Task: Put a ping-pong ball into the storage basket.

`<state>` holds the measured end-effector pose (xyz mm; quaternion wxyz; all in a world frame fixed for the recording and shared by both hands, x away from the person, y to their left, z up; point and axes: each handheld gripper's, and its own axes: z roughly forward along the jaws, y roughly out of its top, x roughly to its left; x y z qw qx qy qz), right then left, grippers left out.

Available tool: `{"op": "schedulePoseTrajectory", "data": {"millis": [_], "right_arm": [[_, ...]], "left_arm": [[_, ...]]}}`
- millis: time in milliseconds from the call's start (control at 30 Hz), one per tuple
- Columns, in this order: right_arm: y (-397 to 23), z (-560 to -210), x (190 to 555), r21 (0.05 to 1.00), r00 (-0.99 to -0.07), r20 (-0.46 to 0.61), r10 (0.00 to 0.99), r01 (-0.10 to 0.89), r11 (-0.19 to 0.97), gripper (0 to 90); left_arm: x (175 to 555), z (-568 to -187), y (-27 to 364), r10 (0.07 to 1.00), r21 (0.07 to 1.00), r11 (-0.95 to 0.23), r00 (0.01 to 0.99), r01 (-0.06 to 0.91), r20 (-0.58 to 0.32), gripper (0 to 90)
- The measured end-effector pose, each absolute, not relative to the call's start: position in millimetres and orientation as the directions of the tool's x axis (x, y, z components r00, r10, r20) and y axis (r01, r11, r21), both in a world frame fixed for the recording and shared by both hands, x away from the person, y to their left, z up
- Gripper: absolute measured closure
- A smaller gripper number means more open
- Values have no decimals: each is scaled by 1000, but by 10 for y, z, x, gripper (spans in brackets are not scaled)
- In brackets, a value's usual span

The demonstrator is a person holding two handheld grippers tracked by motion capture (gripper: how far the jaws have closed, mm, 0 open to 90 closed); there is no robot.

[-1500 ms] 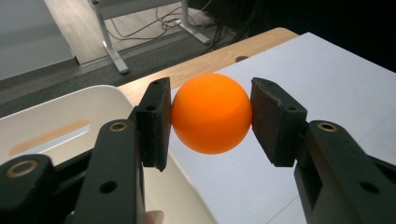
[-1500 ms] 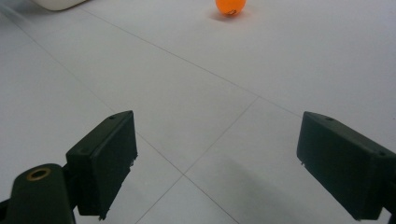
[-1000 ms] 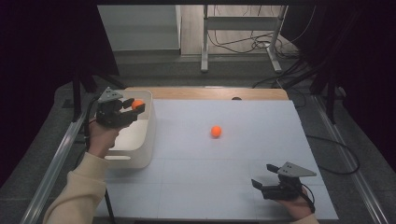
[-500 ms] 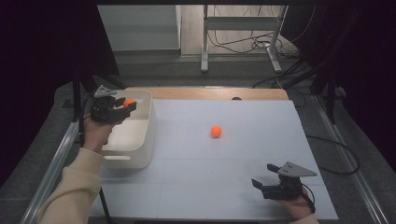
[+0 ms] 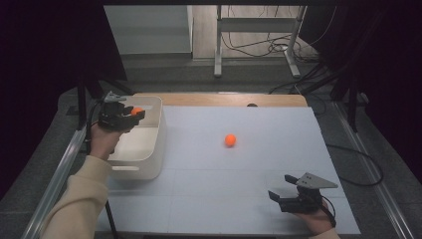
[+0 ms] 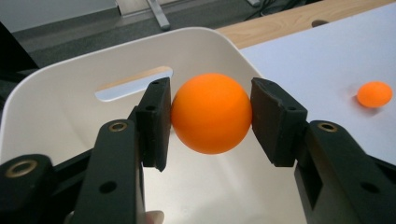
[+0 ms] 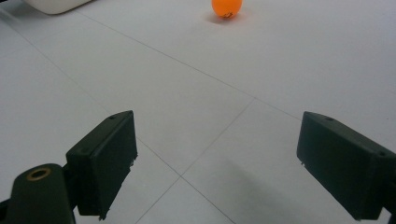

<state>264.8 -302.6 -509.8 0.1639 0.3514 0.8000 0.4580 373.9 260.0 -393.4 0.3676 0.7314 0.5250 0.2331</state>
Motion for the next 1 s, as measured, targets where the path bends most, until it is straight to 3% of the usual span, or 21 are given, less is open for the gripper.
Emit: {"op": "schedulePoseTrajectory", "data": {"millis": [667,1000], "right_arm": [[-3023,-5102,2650,845,-699,62,713,416,335,126],[-3026,-5103,2650,845,-698,62,713,417,335,126]], "left_arm": [[3896,-4189,2682,947,681,-210,320,701,-37,499],[3875,-4189,2705,949,692,-200,313,694,-40,497]]}}
